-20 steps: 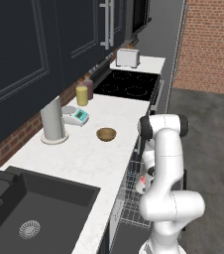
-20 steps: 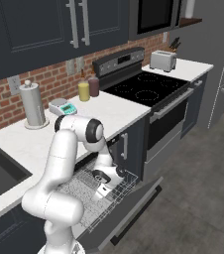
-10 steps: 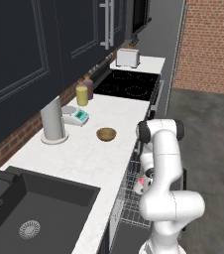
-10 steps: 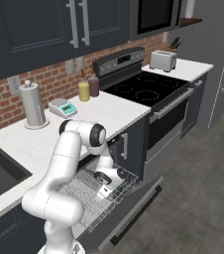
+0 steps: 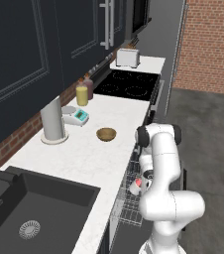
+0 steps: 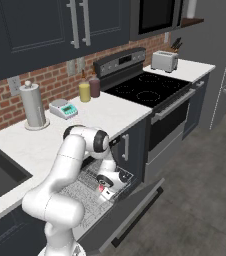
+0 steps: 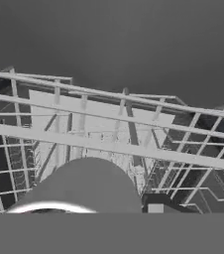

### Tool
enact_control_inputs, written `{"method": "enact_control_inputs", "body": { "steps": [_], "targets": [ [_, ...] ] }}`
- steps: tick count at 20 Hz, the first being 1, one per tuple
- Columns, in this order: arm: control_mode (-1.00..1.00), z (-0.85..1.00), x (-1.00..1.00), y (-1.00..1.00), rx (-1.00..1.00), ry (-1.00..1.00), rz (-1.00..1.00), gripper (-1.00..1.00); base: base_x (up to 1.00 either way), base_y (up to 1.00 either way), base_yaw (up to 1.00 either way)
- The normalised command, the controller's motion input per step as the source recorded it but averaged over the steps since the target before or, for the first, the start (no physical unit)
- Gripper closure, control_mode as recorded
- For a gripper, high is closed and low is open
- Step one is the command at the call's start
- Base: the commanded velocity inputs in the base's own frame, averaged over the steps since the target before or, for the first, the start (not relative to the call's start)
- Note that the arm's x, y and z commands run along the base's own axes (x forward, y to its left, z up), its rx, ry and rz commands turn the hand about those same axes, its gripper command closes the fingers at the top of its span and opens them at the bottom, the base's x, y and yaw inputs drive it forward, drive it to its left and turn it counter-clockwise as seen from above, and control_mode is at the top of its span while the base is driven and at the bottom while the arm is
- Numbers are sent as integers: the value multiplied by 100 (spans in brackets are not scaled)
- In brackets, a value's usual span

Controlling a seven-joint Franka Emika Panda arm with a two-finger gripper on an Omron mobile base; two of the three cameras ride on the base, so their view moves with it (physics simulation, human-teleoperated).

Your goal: Pick up the cup and bowl from the counter, place them in the dishwasher, and close the dishwasher door.

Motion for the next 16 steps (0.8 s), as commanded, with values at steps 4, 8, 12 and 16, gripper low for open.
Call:
{"method": "enact_control_inputs", "body": {
  "steps": [4, 8, 12, 16],
  "targets": [
    [-100, -9, 5, 0, 0, -7, 0, -100, 0, 0, 0],
    [-100, 69, -61, -3, 0, -12, -3, -100, 0, 0, 0],
    [-100, 100, -87, 0, 0, -20, -3, -100, 0, 0, 0],
    [-100, 100, -82, 0, 0, -23, -3, -100, 0, 0, 0]
  ]
}}
